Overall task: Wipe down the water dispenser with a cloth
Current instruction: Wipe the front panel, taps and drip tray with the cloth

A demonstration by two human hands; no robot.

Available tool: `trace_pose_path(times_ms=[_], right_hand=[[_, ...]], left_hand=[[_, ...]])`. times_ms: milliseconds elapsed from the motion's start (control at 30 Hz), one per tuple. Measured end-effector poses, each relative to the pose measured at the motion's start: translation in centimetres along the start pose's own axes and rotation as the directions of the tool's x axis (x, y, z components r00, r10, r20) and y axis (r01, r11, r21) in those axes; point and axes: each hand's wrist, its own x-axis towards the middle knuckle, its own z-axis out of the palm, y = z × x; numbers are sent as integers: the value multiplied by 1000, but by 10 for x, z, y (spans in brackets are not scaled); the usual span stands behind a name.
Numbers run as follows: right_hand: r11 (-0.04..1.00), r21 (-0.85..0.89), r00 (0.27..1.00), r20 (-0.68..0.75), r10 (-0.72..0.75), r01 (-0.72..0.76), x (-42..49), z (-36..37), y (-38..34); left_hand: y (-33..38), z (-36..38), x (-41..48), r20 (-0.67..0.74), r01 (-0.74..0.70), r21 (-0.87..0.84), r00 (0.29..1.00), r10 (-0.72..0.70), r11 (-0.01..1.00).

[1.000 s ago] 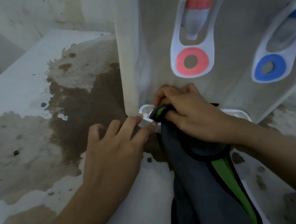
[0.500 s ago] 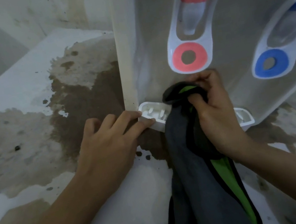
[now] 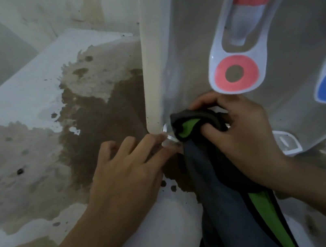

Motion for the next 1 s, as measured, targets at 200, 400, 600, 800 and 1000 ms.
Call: trace_pose_path(times_ms=[200, 400, 600, 800, 1000], right_hand=[[957, -220, 931, 350, -102, 188, 10, 15, -2], [743, -527, 900, 362, -243, 412, 11, 14, -6], [805, -494, 887, 453, -83, 328, 14, 18, -8], [971, -201, 924, 379, -46, 131, 15, 20, -2], [985, 143, 994, 71, 86, -95, -7, -4, 2]], left_hand=[[1, 0, -1, 28, 7, 6, 1000, -8, 1000], [4, 1, -3, 27, 17, 23, 999, -18, 1000], [10, 1, -2, -9, 23, 12, 1000, -23, 1000], [10, 3, 0, -36, 32, 47, 999, -31, 998], [9, 0, 0, 26, 58, 15, 998, -58, 998]])
